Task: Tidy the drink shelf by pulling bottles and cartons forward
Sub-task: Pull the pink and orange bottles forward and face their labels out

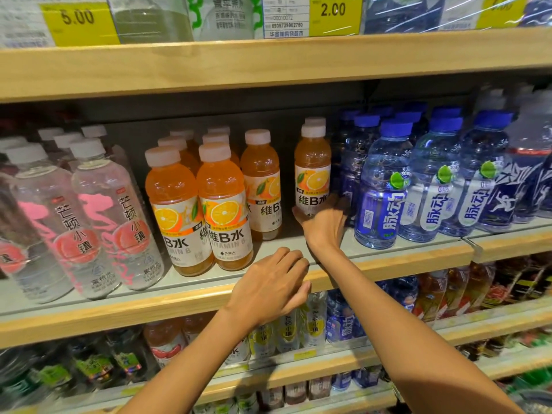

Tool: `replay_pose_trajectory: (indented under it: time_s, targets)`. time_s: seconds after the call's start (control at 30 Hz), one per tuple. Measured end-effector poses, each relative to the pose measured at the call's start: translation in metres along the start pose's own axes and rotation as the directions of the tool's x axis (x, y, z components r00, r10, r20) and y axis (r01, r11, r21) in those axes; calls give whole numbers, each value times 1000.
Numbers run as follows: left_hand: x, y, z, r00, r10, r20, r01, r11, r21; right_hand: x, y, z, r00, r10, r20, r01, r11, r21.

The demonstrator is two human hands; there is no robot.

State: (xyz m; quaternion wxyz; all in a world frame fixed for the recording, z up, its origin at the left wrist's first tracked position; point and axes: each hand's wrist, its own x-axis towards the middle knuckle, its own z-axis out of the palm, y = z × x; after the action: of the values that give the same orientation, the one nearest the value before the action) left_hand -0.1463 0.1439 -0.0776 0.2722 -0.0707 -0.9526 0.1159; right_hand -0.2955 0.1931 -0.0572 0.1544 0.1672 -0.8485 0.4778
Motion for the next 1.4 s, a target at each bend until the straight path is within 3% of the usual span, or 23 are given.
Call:
replay_pose_trajectory:
  time_s: [0.1,0.27,0.37,0.53,0.63,0.7,0.77,0.87,0.93,1.0,1.03,1.17,1.3,1.37,1.4]
  targets:
    - [0,0,1,1000,2,1,-2,1000,-2,1,1,3,1000,-17,5,17,1000,-9]
    - [-1,1,0,1000,-1,-6,1,1000,0,5,0,5,994,41,103,-68,961,268]
    - [-1,2,-1,1000,0,0,0,1000,-11,9,2,2,987,34,158,-87,937,340]
    - [-3,1,-10,996,-57,75,64,993,-97,1,3,-11,993,-3,121,-36,946,323]
    - [-5,0,-15,986,-160,56,168,962,-217,-7,3,-25,988,-25,153,-18,963,269]
    - [-3,1,-22,950,-311,6,289,876,-385,-12,2,-38,982,-73,174,19,955,295]
    - [5,1,-34,868,-495,-28,370,685,-627,-21,-3,-55,977,-143,160,82,937,339]
    - [24,1,-62,733,-680,25,293,282,-913,-42,-8,-76,949,-254,186,163,901,402]
    - [39,1,-82,716,-692,90,199,80,-977,-60,-10,-86,924,-300,236,178,886,429]
    - [51,3,-97,723,-676,145,152,-49,-987,-79,-15,-90,906,-317,282,167,877,451]
    - [54,6,-101,714,-683,156,152,-65,-986,-88,-18,-91,902,-318,294,157,873,463]
    - [54,14,-105,612,-786,89,174,24,-985,-115,-27,-90,918,-284,276,128,873,471]
    - [51,10,-110,557,-827,82,137,-6,-991,-122,-33,-97,892,-310,328,98,842,531]
    - [50,3,-116,570,-809,146,96,-111,-989,-117,-29,-104,831,-339,442,-68,726,685]
    - [49,-2,-119,599,-772,214,68,-217,-974,-114,-27,-108,780,-357,514,-179,660,730]
